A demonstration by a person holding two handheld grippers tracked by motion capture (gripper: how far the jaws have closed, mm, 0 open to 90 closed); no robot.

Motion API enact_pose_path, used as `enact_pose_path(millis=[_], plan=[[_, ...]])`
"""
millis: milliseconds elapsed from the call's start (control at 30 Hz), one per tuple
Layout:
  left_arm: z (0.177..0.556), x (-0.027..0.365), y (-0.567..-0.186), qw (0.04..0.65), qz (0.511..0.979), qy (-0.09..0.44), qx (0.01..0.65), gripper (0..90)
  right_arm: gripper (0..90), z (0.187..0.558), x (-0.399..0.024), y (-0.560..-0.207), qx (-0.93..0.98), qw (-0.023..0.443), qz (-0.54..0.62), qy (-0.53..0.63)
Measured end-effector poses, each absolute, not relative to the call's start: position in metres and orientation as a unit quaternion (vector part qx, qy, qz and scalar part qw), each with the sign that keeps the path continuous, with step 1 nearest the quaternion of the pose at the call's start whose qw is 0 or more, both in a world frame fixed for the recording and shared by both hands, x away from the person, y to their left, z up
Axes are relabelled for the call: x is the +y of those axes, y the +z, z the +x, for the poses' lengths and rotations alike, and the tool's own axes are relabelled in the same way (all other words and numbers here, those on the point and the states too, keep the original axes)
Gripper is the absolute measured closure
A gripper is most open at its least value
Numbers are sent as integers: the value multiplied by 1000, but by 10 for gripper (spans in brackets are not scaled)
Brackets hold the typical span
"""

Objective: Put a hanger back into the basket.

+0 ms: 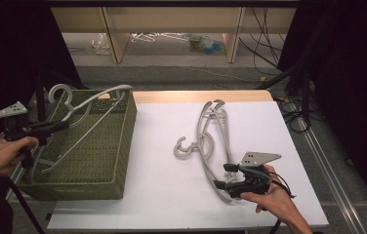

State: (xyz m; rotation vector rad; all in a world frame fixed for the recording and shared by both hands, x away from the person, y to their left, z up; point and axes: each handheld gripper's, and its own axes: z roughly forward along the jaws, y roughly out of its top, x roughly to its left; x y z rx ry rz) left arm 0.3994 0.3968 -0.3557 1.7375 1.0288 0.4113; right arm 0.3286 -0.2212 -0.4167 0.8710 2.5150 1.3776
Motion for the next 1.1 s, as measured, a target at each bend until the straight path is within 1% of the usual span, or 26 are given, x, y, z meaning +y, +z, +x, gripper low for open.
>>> enact_pose_path(millis=[167,300,400,567,667,700,800,867,900,967,1033,1067,1100], plan=[[399,406,-363,529,708,165,438,785,313,328,-221,-417,837,71,291,458],[404,405,-370,515,714,157,447,786,313,329,-221,-418,838,74,290,455],[407,403,-373,495,725,156,452,786,312,329,-221,-418,838,75,291,455],[416,397,-386,469,736,142,467,785,312,329,-222,-419,839,76,290,455],[420,394,-395,439,746,141,481,784,312,329,-222,-419,839,75,291,454],[421,393,-398,426,749,143,487,784,312,329,-222,-419,839,75,290,454],[423,392,-401,411,740,148,511,772,312,329,-222,-419,839,76,290,454],[423,393,-400,377,749,163,520,761,312,329,-222,-419,839,71,292,454],[423,393,-400,377,749,163,520,759,312,329,-222,-419,839,71,292,454],[424,394,-399,352,738,183,546,750,312,330,-221,-419,840,75,289,453],[424,396,-399,334,735,199,556,728,312,330,-221,-419,840,74,289,453],[423,399,-397,310,746,206,552,716,312,330,-221,-419,840,74,289,453],[422,399,-396,304,740,221,559,705,312,330,-221,-419,840,74,289,453]])
